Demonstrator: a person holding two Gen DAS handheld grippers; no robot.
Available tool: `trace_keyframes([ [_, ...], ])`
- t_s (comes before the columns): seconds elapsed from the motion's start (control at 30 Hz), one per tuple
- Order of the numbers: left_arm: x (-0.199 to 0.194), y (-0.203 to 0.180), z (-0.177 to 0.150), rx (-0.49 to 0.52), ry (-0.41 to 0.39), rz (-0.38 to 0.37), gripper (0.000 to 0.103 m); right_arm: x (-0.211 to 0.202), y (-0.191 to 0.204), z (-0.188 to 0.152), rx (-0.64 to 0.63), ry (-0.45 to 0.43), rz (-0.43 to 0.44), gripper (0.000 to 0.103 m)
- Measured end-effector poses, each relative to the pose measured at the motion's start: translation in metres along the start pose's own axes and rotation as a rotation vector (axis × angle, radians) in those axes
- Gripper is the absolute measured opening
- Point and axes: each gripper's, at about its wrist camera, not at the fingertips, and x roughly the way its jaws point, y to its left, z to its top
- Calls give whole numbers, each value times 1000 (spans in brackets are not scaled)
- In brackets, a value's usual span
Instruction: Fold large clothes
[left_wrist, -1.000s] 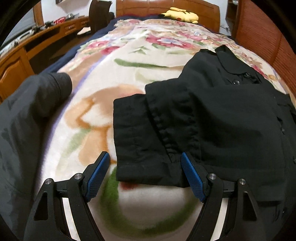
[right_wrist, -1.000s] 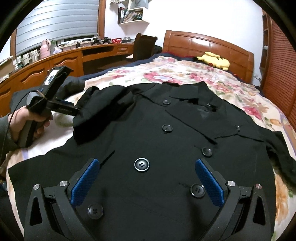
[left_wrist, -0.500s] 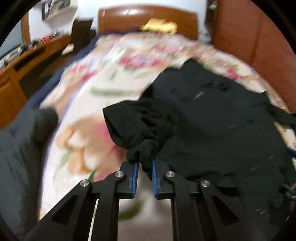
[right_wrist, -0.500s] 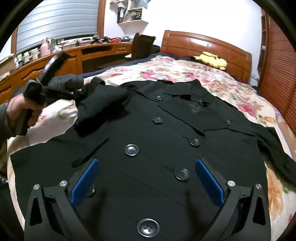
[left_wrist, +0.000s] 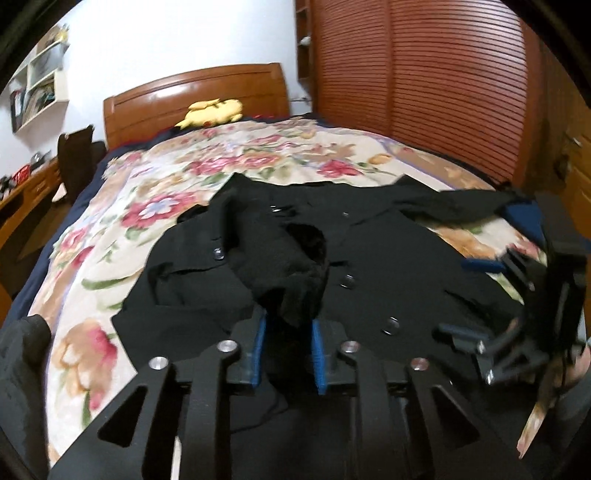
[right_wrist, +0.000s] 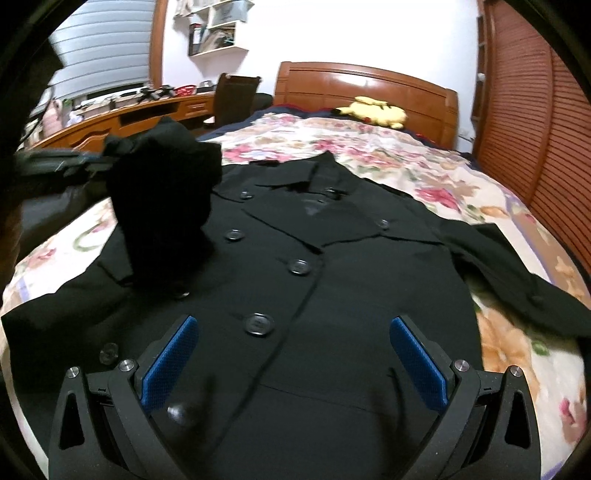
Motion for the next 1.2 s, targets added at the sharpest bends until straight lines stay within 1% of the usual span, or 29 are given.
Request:
trace_keyframes([
  [0.07, -4, 1, -8, -14, -16, -10, 49, -3, 0, 0, 16, -3, -9, 103],
  [0.1, -8, 2, -12, -24, -29, -19, 51, -5, 0, 0, 25, -7, -12, 103],
  [0.13, -10, 3, -15, -32, -36, -17, 58, -7, 2, -1, 36, -11, -15, 103],
  [0.17, -11, 4, -20, -42, -43, 3, 68, -7, 2, 0, 42, -15, -16, 103],
  [0.23, -17, 6, -29, -53, -64, 33, 76, -12, 4, -1, 55, -31, -18, 103],
  [0.27, -22, 7, -35, -64, -78, 39, 76, -13, 6, -1, 61, -36, -15, 103],
  [0.4, -28, 16, -58, -115, -88, 55, 77, -12, 10, -2, 77, -50, -5, 103],
  [0.57, -22, 24, -75, -129, -68, 100, 77, 4, 5, 1, 78, -43, 4, 103],
  [0.7, -19, 35, -80, -170, -55, 86, 77, 20, -2, 14, 81, -37, 0, 102],
  [0.77, -19, 36, -81, -180, -59, 85, 77, 30, -2, 17, 81, -19, -6, 97],
  [0.8, -20, 36, -82, -179, -63, 84, 77, 34, -2, 16, 84, -9, 0, 95],
  [0.87, -21, 35, -85, -169, -63, 86, 77, 43, -1, 16, 87, 16, 19, 88],
  [0.93, -22, 34, -86, -158, -65, 89, 77, 50, 0, 14, 88, 41, 49, 85],
  [1.1, -25, 32, -88, -146, -86, 94, 77, 63, 2, 4, 91, 117, 130, 80],
  [1.2, -26, 33, -89, -154, -86, 97, 77, 63, 1, 3, 83, 137, 157, 73],
])
